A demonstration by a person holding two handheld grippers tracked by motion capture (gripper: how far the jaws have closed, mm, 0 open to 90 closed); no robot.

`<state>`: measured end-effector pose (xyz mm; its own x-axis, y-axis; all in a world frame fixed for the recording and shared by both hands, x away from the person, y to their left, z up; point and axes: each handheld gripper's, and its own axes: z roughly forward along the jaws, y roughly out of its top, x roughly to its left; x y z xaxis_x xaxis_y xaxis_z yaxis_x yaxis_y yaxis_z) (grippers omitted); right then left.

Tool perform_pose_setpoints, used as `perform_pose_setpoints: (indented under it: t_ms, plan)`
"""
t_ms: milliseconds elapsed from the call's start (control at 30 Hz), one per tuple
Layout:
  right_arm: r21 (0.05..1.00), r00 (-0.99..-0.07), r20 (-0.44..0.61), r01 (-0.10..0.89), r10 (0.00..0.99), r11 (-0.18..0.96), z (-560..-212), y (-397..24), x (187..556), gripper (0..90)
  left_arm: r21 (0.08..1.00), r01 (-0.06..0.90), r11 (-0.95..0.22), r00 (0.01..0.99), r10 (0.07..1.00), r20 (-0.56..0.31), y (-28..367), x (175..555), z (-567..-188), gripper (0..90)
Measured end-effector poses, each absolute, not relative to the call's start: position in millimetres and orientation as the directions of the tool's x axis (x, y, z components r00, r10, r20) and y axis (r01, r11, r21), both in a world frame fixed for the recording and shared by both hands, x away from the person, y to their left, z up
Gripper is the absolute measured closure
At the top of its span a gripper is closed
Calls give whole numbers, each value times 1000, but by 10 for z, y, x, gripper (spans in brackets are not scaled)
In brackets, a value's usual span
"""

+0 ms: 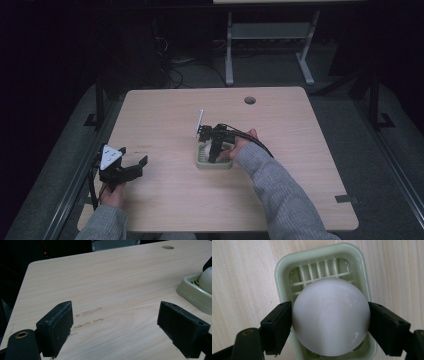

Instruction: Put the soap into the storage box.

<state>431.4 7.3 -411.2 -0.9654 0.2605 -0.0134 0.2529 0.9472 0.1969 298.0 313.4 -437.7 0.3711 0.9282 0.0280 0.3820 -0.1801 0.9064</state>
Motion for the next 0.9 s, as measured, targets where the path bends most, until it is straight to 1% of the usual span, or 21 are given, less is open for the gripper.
perform_pose_setpoints:
  t_ms: [767,900]
  plan:
    - [223,-961,0,270,277,937,-4041,34,4303,198,904,384,-186,374,927,32,3135,2982,-4380,129]
    - [243,-960,1,272,280,931,-4002,16,4301,203,904,384,-188,374,927,33,3134,2981,-4381,129]
